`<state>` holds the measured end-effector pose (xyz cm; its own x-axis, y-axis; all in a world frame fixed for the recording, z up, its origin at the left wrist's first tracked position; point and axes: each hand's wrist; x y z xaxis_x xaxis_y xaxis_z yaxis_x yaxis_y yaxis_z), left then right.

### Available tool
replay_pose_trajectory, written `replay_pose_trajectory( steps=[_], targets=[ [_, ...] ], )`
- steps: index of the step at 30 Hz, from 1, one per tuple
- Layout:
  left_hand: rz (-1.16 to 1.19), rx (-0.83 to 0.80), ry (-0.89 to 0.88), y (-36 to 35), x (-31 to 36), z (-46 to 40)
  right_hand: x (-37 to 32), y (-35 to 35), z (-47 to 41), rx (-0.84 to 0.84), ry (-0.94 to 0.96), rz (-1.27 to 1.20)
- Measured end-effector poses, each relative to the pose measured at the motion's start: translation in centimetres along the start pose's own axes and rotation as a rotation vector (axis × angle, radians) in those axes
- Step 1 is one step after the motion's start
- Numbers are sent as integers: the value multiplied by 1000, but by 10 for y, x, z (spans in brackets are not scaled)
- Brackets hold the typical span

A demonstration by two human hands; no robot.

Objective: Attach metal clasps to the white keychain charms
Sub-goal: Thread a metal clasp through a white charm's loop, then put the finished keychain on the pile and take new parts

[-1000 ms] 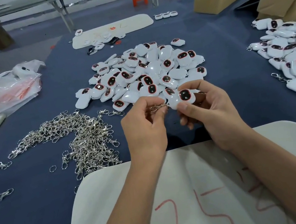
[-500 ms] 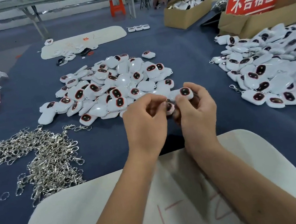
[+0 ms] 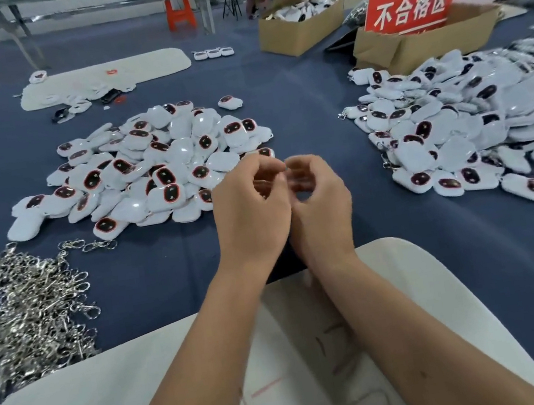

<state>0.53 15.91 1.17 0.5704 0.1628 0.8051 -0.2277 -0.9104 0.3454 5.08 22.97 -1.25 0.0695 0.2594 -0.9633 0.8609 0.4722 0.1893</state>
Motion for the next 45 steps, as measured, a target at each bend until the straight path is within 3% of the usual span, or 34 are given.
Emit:
replay_pose_trajectory(
  steps=[8, 11, 16, 20, 28, 32, 35, 37, 39, 41, 45],
  targets=[
    [-224, 26, -8, 59, -22, 17, -5, -12, 21, -271, 449, 587],
    [-432, 64, -5, 86, -33, 28, -8, -18, 31, -377, 440, 813],
    [-827, 94, 172, 125, -47, 47, -10, -19, 34, -373, 385, 724],
    [-971, 51, 365, 131, -47, 51, -8, -19, 33, -331, 403, 607],
    [-713, -1, 208, 128, -51, 47, -4, -18, 28, -359, 352, 602],
    [-597, 4, 176, 123, -49, 44, -3, -19, 29, -292, 484, 583],
    [-621, 28, 159, 121, -51, 44, -4, -18, 30, -272, 597, 389],
    [-671, 44, 177, 120, -53, 44, -6, -19, 35, -368, 589, 189],
    [-730, 43, 227, 119, -53, 44, -7, -21, 41, -571, 471, 51],
    [-760, 32, 239, 120, -54, 43, -6, -22, 42, -738, 353, 70],
    [-467, 112, 77, 122, -48, 39, -5, -24, 34, -755, 261, 179]
  ],
)
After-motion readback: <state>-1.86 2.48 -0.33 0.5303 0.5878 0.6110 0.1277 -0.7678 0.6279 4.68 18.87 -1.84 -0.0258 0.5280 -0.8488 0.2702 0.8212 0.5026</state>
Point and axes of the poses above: each hand's wrist, its own z-axis away from the middle knuckle, its own y-axis out of the back of the hand, x = y × z, and after that the axes turned 6 degrees about -y, right-handed
